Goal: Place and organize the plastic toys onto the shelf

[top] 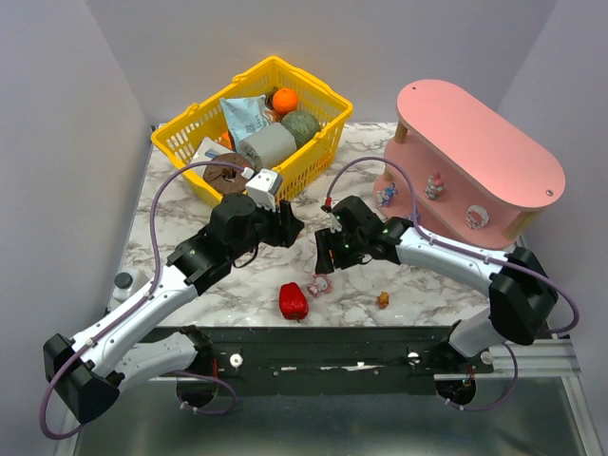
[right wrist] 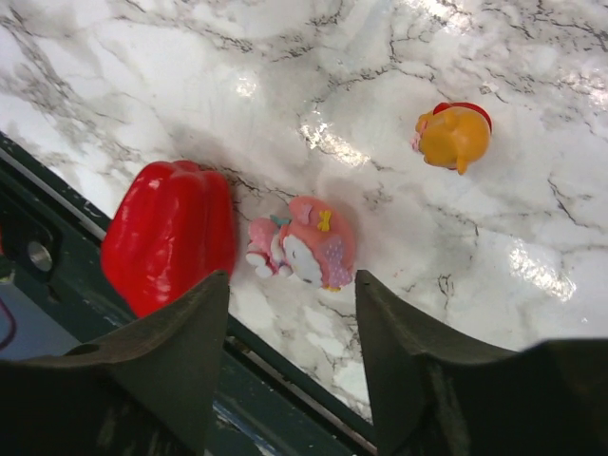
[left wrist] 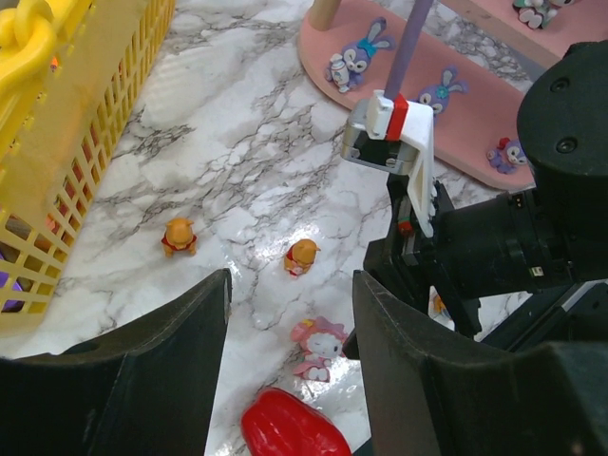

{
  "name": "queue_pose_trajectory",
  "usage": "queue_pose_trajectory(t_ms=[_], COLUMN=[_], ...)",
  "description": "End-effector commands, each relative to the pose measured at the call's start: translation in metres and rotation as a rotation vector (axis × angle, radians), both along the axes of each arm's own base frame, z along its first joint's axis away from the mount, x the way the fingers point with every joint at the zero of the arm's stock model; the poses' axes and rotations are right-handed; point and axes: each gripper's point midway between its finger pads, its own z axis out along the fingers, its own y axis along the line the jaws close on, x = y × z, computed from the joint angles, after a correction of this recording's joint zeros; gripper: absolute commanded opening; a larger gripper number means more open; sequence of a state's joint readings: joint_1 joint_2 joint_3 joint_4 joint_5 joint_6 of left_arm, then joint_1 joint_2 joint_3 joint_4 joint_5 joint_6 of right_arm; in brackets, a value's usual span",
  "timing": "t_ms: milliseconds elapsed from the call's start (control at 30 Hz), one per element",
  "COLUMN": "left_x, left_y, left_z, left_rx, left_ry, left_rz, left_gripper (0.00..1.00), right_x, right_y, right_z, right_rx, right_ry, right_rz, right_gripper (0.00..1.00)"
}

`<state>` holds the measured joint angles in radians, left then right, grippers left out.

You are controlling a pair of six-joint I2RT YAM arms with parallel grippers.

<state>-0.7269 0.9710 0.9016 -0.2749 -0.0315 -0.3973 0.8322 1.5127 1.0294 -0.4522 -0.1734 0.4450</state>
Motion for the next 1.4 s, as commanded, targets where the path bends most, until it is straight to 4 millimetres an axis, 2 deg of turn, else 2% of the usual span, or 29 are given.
queue_pose_trajectory(t_ms=[0, 100, 367, 733, 1000, 1367], left_x=[-0.002, -0.001, 0.002, 0.003, 0.003, 0.001], left_y=[-0.003, -0.004, -0.006, -0.004, -0.004, -0.003], left_z=[0.005, 0.004, 0.001, -0.003, -0.004, -0.004], left_rx=[-0.009, -0.008, -0.003, 0.002, -0.003, -0.006], left_ry=[0.007, 0.008, 0.018, 0.025, 0.029, 0.028], left_rz=[-0.017, -0.013, -0.014, -0.001, -0.003, -0.004], left_gripper=[0.64, 0.64, 0.64, 0.65, 0.66, 0.66], right_x=[0.002, -0.001, -0.003, -0.015, -0.003, -0.005], right_y=[0.013, 0.014, 0.017, 0.013, 0.013, 0.009], right_z=[-0.017, -0.024, -0.038, -0.055, -0.061, -0.070], right_rx=[0.004, -0.002, -0.021, -0.035, -0.043, -0.051], right_ry=[0.011, 0.044, 0.069, 0.132, 0.093, 0.130], right_rz=[0.055, 0.059, 0.089, 0.112, 0.094, 0.085], right_gripper=[0.59, 0.55, 0.55, 0.62, 0.61, 0.44])
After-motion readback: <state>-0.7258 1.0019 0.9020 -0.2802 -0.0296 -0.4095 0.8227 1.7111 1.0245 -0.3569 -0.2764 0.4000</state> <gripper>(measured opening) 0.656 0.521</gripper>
